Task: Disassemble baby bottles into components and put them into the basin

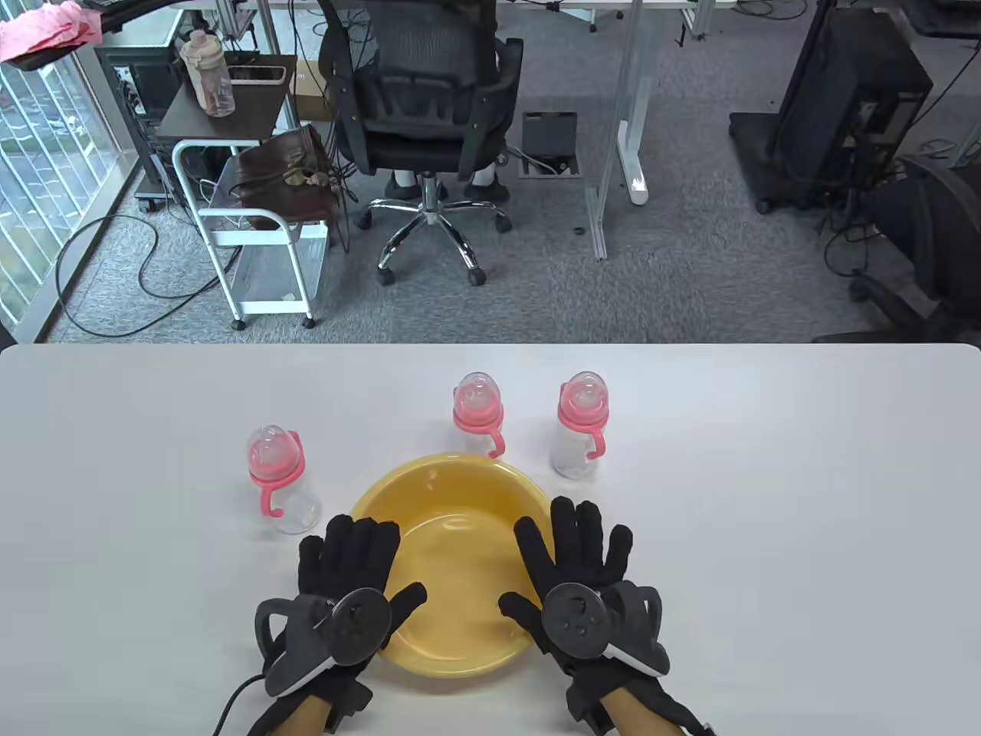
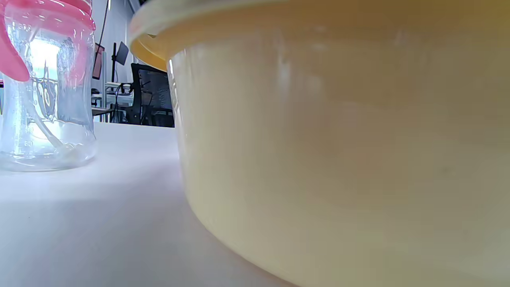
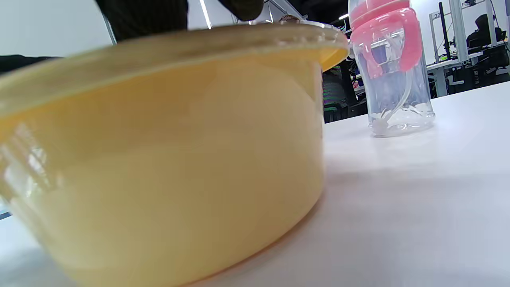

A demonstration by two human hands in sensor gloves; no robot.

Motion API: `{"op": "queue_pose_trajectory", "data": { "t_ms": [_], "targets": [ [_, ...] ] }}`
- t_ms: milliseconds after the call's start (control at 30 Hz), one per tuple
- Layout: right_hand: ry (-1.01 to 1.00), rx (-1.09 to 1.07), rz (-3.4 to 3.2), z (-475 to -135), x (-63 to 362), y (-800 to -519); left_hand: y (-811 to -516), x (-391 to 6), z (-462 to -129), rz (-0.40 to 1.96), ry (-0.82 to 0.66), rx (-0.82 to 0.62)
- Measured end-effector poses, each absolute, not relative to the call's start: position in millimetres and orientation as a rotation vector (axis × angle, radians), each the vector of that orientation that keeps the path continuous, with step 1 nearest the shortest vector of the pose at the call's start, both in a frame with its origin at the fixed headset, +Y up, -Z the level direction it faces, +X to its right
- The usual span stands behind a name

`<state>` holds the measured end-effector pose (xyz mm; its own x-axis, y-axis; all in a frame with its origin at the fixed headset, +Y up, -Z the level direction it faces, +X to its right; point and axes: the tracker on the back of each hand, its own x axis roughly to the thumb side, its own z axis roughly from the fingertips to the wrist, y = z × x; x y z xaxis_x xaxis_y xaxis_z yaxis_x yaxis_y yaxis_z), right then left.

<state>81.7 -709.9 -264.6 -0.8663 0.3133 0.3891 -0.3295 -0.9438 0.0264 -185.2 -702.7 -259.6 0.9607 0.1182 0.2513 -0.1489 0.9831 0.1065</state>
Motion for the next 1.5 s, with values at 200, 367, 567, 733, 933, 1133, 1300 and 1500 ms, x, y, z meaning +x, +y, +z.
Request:
{"op": "queue_pose_trajectory", "data": {
  "t_ms": [200,367,567,733,933,1133,1300,1500],
  "targets": [
    [-0.037,0.576,2.768,-264.4,80.2,-710.4,-703.0,-186.0,-259.6,0.142,-0.244,0.114],
    [-0.039,0.566,2.762,-265.1,80.7,-710.4,-701.5,-185.8,-259.2,0.136,-0.241,0.137],
    [-0.068,0.577,2.776,-264.2,80.1,-708.2,-697.7,-187.6,-259.0,0.098,-0.225,0.195],
    [-0.095,0.575,2.774,-263.9,80.3,-706.7,-691.0,-191.9,-255.5,0.102,-0.206,0.273],
    [-0.091,0.581,2.779,-265.0,79.0,-707.9,-674.0,-209.6,-253.5,0.084,-0.120,0.394],
    [-0.129,0.582,2.774,-264.2,79.5,-704.3,-652.8,-253.8,-271.0,0.204,0.149,0.423],
    [-0.135,0.568,2.776,-266.1,80.4,-705.3,-669.3,-286.9,-300.7,0.127,0.337,0.226],
    [-0.108,0.561,2.783,-267.0,80.4,-708.5,-692.9,-298.7,-326.8,0.106,0.456,0.048]
  ]
}}
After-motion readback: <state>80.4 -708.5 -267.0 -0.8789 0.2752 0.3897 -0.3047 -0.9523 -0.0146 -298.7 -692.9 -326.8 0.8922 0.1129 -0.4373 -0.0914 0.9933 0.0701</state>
